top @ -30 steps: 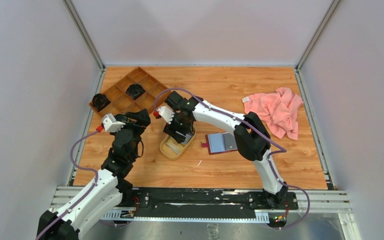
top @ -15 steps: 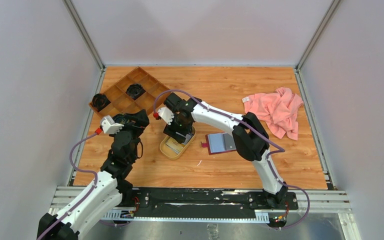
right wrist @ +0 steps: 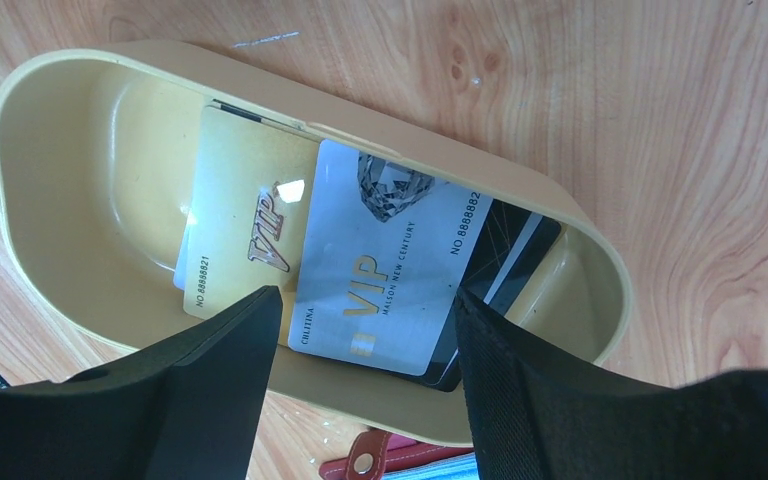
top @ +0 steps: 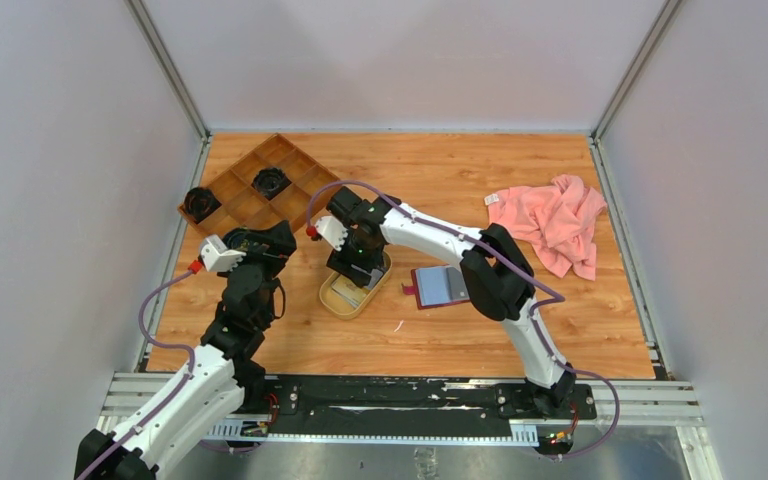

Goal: Put the credit cards into the card holder
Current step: Pick up the credit card from the storage box.

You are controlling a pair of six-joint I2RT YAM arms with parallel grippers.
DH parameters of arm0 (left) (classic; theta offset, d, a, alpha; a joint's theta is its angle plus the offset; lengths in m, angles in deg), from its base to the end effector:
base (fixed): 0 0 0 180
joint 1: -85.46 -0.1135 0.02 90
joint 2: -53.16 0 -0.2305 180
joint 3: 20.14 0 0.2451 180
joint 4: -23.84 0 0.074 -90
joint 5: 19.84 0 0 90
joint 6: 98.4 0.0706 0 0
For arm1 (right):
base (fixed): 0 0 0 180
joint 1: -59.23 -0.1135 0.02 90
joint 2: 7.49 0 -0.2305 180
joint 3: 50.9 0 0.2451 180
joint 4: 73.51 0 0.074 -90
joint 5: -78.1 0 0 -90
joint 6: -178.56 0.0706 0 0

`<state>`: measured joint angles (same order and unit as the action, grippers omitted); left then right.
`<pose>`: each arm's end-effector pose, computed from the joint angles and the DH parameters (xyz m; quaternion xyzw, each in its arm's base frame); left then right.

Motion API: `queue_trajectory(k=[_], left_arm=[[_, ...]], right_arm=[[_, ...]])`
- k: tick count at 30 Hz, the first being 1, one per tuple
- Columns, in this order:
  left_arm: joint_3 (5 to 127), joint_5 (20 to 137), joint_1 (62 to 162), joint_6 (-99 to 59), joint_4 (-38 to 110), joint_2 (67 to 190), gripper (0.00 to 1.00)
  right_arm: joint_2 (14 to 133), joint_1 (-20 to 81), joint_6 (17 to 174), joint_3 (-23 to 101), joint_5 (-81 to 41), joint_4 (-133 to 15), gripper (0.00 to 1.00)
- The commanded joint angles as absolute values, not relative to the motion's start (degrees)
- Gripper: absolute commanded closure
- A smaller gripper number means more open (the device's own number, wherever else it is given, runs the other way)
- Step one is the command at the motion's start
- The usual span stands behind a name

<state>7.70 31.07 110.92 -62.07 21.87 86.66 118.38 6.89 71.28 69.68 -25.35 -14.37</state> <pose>0.1999 -0.0459 0.2083 -0.3895 0.6110 -0.2224 0.6523 0.2685 0.3747 0.1490 -0.5742 0.7804 0.1751 0.1752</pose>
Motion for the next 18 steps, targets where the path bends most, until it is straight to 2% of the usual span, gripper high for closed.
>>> queue_trajectory(k=[1,18], left_arm=[[6.80,27.97,110.43,-62.73,21.62,86.04,0.00],[6.68,28.02,110.43,-62.72,21.66,85.81,0.00]], right_arm=[[120.17,7.61,71.86,70.99,-25.04,-12.15,0.32],[121.50,7.24,70.40,69.68,-21.94,-11.79,0.32]])
